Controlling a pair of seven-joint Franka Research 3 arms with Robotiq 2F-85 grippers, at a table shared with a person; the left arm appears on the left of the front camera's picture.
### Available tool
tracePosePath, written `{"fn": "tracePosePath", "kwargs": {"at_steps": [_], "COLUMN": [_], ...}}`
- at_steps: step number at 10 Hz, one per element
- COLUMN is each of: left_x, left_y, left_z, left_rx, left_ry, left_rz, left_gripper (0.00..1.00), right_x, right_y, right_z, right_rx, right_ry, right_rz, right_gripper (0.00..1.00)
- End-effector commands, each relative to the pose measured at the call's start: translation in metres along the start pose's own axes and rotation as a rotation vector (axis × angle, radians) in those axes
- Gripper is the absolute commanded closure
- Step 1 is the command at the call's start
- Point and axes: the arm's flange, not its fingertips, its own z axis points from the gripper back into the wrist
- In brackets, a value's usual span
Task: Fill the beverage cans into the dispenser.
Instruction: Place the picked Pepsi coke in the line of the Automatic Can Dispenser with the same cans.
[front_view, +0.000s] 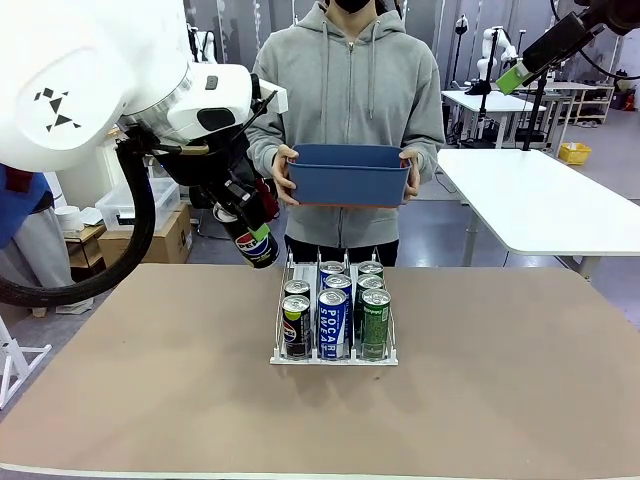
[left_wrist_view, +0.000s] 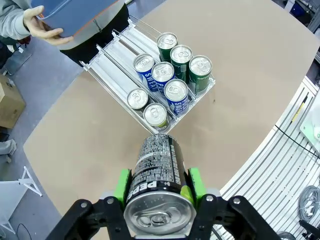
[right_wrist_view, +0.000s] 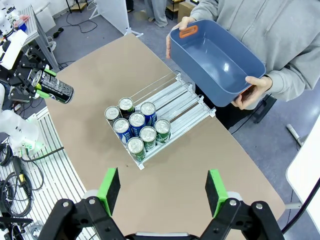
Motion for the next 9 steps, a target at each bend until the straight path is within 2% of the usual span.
{"fn": "tracePosePath", "kwargs": {"at_steps": [1, 2, 4, 9], "left_x": [-0.009, -0.016, -0.028, -0.050], "left_y": [-0.011, -0.023, -0.048, -0.095], "left_z": [0.001, 0.001, 0.005, -0.006], "left_rx": [0.008, -0.033, -0.018, -0.080], "left_ry": [0.006, 0.013, -0.030, -0.005], "left_rz": [0.027, 0.050, 0.042, 0.044], "left_gripper": [0.43, 0.43, 0.43, 0.43], "right_x": [-0.001, -0.001, -0.001, -0.001], "right_y": [0.000, 0.000, 0.000, 0.000], "right_z": [0.001, 0.001, 0.001, 0.001], "right_rx": [0.007, 0.007, 0.007, 0.007], "right_ry": [0.005, 0.005, 0.005, 0.005], "right_rz": [-0.001, -0.001, -0.001, -0.001], "right_gripper": [0.09, 0.09, 0.09, 0.09]}}
